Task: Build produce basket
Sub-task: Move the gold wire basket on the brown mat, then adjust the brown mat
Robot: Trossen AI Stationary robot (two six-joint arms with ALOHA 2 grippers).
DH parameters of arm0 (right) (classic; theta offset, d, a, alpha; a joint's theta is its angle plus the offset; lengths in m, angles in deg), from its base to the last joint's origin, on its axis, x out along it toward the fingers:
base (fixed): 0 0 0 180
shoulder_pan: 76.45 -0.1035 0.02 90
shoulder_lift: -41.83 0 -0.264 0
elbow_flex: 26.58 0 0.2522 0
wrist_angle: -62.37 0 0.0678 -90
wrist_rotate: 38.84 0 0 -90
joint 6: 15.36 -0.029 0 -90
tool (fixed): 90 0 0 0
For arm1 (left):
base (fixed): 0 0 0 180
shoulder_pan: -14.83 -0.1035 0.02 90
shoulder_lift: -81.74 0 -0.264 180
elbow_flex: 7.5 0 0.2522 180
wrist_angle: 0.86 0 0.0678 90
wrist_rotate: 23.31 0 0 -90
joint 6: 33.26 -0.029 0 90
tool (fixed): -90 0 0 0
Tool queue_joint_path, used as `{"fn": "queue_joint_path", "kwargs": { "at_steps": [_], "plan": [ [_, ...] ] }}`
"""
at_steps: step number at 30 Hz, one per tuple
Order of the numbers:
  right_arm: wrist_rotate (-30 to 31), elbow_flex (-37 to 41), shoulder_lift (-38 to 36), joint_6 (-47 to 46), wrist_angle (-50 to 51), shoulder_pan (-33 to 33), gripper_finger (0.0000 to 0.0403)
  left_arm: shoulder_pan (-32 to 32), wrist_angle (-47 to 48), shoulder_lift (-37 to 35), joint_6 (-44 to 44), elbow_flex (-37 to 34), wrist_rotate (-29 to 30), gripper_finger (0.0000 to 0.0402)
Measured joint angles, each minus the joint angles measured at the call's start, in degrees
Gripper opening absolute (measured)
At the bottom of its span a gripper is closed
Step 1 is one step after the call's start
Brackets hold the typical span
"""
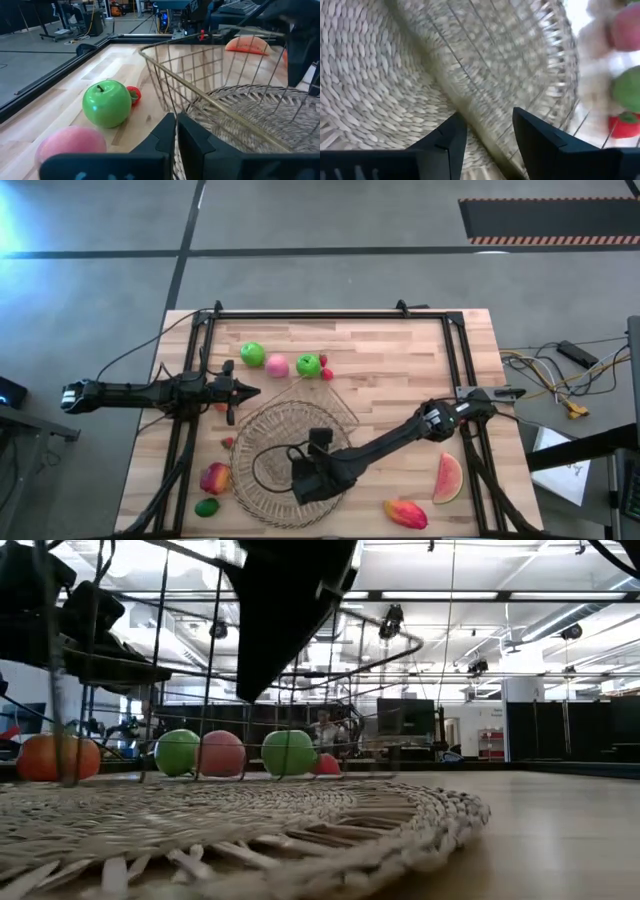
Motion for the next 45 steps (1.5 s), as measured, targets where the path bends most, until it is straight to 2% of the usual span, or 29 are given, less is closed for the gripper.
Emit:
{"fn": "queue_joint_path", "kwargs": {
  "at_steps": [6, 17, 22, 24, 26, 29, 31, 34, 38, 41, 45],
  "plan": [
    [0.9, 0.0, -2.0, 3.1, -0.7, -0.4, 0.016, 0.0, 0.0, -0.1, 0.0, 0.0, 0.0, 0.0003],
    [-0.1, 0.0, -2.1, 13.3, -9.1, -1.4, 0.0244, 0.0, 0.0, 0.0, 0.0, 0.0, 0.0, 0.0003],
    [5.5, -0.1, -4.2, 17.1, -12.7, -3.9, 0.0243, 0.0, 0.0, -0.1, 0.0, 0.0, 0.0, 0.0003],
    [5.3, -0.3, -4.6, 19.2, -15.1, -5.5, 0.0236, 0.0, 0.0, -0.1, 0.0, 0.0, 0.0, 0.0003],
    [1.0, -0.4, -4.6, 21.0, -18.5, -7.1, 0.0228, 0.0, 0.0, -0.1, 0.0, 0.0, 0.0, 0.0003],
    [-12.7, 0.5, -4.4, 21.9, -26.0, -8.9, 0.021, 0.0, 0.0, -0.1, 0.0, 0.0, 0.0, 0.0003],
    [-18.4, 2.5, -3.9, 21.9, -31.5, -9.3, 0.0191, 0.0, 0.0, -0.1, 0.0, 0.0, 0.0, 0.0003],
    [-18.4, 6.3, -3.2, 19.9, -33.8, -8.5, 0.0148, 0.0, 0.0, 0.0, 0.0, 0.0, 0.0, 0.0003],
    [-12.4, 11.5, -2.7, 14.4, -36.3, -6.6, 0.0073, 0.0, 0.0, -0.1, 0.0, 0.0, 0.0, 0.0003],
    [-11.1, 14.6, -2.8, 10.9, -38.3, -5.2, 0.0021, 0.0, 0.0, -0.1, 0.0, 0.0, 0.0, 0.0003],
    [-9.5, 19.0, -2.9, 6.3, -37.9, -3.5, 0.0013, 0.0, 0.0, -0.1, 0.0, 0.0, 0.0, 0.0003]
  ]
}}
